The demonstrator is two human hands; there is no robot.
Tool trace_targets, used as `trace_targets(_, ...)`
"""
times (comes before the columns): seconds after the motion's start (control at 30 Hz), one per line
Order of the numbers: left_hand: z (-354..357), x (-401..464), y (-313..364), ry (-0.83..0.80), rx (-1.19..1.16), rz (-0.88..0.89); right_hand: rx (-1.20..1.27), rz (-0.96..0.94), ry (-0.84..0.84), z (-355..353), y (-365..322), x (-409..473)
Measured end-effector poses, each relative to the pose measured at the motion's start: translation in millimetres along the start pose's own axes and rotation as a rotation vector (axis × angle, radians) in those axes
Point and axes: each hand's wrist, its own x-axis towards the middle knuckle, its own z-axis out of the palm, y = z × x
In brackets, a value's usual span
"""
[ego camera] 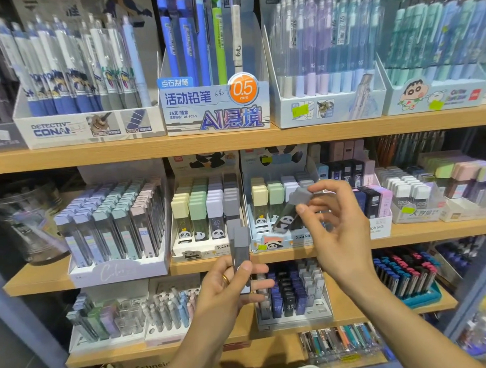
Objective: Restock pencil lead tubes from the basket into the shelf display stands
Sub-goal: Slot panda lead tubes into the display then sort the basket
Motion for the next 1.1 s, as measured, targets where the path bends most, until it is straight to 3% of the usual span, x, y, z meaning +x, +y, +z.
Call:
trace_targets(0.47,2,3,0,-0.021,0.035,0.003,-0.228,-0.162,-0.15,8,22,7)
trace_targets(0.67,1,3,-1,-0.034,0.034,-0.001,-0.421,-0.333,-0.134,9,22,16)
trace_targets(0.97,1,6,-3,-0.02,0.02,-0.001,-0.534,-0.312,-0.142,8,31,15)
trace_targets(1.1,3,7,-4,-0.035,0.034,0.013,-0.429,-0.269,-0.037,7,22,2)
